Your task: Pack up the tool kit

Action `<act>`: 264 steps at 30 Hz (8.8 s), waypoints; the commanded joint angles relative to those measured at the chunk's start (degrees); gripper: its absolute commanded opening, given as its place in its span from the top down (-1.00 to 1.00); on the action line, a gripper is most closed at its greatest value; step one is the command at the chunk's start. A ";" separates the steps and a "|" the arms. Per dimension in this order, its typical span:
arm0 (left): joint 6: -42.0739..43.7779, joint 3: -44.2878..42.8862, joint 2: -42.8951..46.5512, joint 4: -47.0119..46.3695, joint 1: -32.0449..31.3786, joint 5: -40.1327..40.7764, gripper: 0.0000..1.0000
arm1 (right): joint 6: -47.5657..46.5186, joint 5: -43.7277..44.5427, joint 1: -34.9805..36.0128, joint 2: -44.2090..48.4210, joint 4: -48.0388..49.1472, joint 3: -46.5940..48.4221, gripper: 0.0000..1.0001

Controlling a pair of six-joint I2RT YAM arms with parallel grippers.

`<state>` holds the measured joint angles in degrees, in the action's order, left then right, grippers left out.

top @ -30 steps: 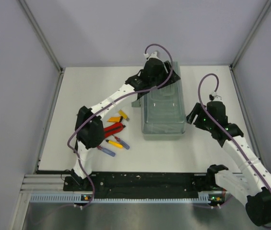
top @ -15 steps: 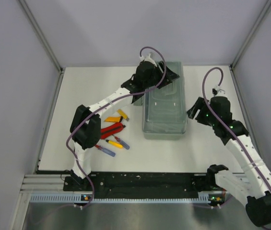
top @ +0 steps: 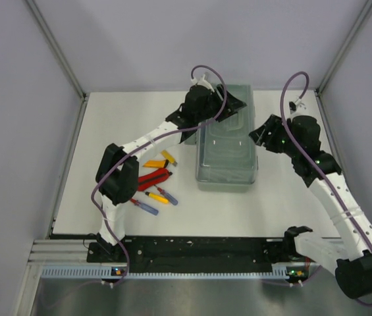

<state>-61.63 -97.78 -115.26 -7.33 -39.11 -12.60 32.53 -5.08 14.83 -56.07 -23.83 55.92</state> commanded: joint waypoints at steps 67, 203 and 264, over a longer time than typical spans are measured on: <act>2.39 -4.44 -1.81 8.83 -2.81 0.38 -0.08 | 2.88 -5.46 0.46 -14.67 18.12 1.47 0.20; 22.69 29.84 16.74 21.13 21.18 4.25 0.46 | 16.51 -29.11 -26.61 -28.39 25.86 5.26 1.00; 22.25 25.97 6.72 19.20 20.92 -5.94 0.33 | 6.32 -18.83 -35.13 -38.76 27.44 -11.27 0.21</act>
<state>-37.58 -71.61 -104.66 11.57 -16.97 -16.51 40.86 -24.38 -19.18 -93.62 0.71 45.36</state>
